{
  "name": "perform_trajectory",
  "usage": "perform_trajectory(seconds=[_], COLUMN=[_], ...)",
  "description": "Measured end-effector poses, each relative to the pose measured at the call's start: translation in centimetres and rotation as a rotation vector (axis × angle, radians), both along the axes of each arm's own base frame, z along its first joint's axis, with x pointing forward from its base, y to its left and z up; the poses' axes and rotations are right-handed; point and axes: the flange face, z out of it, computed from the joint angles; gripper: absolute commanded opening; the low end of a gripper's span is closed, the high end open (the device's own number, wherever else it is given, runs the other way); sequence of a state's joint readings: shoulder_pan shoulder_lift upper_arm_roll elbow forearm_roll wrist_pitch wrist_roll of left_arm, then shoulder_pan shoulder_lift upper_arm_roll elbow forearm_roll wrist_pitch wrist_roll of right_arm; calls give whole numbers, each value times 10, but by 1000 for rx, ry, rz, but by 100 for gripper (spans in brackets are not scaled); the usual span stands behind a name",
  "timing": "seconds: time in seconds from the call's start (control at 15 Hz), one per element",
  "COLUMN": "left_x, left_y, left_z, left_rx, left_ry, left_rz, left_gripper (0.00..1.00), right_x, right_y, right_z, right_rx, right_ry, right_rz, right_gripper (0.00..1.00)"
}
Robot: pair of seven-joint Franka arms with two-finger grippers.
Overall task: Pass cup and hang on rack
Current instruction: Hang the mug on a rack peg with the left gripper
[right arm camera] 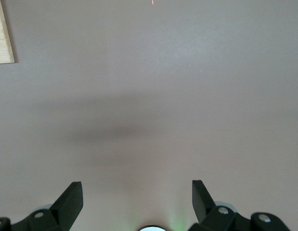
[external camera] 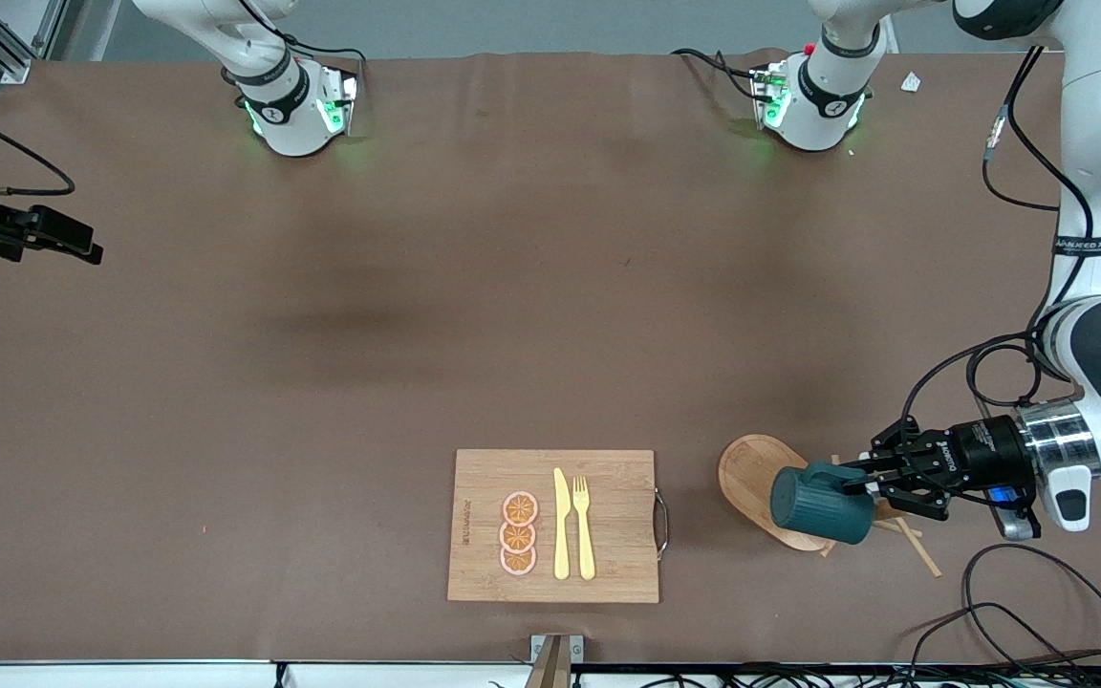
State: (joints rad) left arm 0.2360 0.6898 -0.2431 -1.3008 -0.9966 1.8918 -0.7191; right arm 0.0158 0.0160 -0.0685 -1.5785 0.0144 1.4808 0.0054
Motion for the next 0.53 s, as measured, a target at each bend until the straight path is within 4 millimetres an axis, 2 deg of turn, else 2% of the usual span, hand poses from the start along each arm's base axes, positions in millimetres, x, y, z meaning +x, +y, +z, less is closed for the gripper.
perform_trajectory(seconds=[0.33, 0.53], left_x=[1, 1], left_y=[21, 22], left_z=[0, -2], left_rx=[-22, -24], left_ry=[3, 6], left_rz=[37, 39], left_gripper=[1, 1], right_x=[-6, -11], right_y=[2, 2], right_z=[10, 16], right_rx=[1, 1], right_ry=[-16, -22], right_rz=[3, 3], right_gripper=[100, 100])
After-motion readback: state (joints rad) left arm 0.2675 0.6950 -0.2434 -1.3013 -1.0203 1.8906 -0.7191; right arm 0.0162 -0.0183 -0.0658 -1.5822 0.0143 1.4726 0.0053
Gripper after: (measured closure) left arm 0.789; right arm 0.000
